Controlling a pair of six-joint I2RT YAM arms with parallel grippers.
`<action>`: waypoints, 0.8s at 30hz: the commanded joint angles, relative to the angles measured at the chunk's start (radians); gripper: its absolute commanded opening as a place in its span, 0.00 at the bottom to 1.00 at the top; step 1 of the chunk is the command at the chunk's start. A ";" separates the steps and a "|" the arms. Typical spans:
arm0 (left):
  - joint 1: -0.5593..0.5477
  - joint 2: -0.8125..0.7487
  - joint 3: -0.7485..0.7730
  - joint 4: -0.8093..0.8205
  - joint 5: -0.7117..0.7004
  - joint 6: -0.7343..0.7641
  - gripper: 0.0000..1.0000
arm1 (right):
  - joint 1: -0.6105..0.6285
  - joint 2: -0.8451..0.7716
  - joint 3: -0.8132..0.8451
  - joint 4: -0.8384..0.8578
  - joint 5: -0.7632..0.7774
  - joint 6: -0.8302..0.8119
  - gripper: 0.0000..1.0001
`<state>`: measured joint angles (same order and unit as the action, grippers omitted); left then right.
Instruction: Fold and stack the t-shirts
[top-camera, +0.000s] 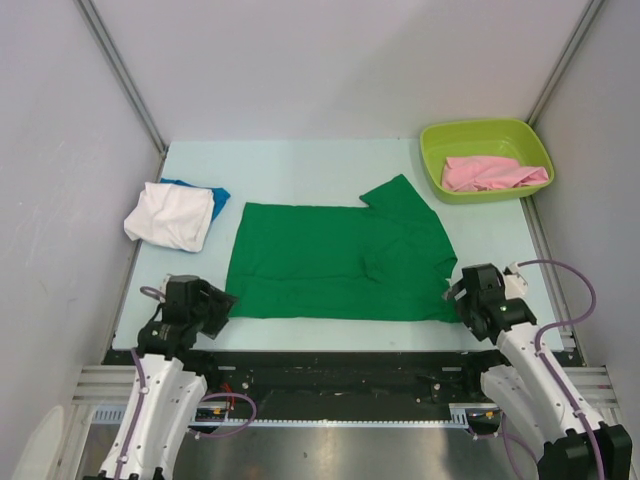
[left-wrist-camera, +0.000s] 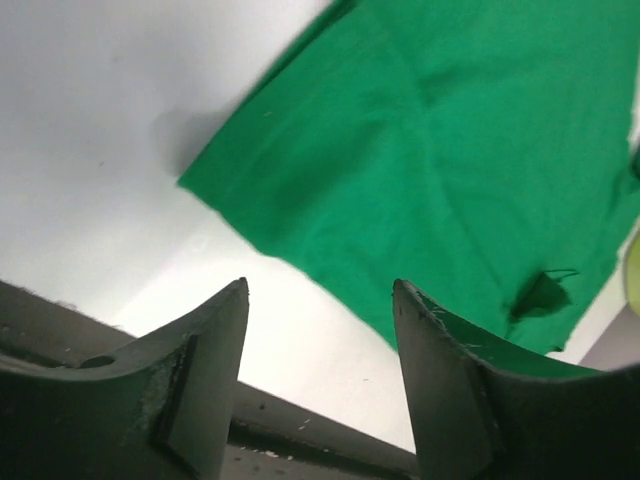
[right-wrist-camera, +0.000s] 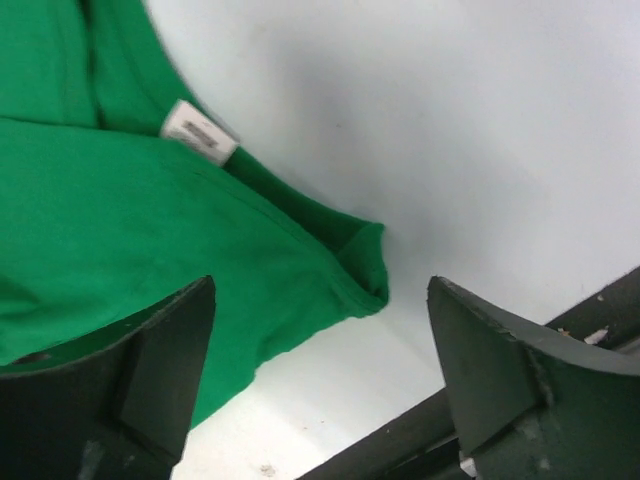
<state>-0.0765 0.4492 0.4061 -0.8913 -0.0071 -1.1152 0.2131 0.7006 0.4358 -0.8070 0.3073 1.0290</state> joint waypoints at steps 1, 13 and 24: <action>-0.005 0.026 0.108 0.072 -0.022 0.049 0.66 | 0.008 0.032 0.140 0.095 0.050 -0.110 0.97; -0.008 0.668 0.407 0.433 0.096 0.227 0.66 | 0.003 0.604 0.512 0.453 -0.229 -0.507 1.00; -0.008 1.254 0.961 0.344 0.024 0.353 0.60 | -0.049 1.049 0.880 0.522 -0.227 -0.644 1.00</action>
<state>-0.0795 1.5585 1.1988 -0.5148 0.0574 -0.8368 0.1875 1.6855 1.1843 -0.3458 0.0795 0.4660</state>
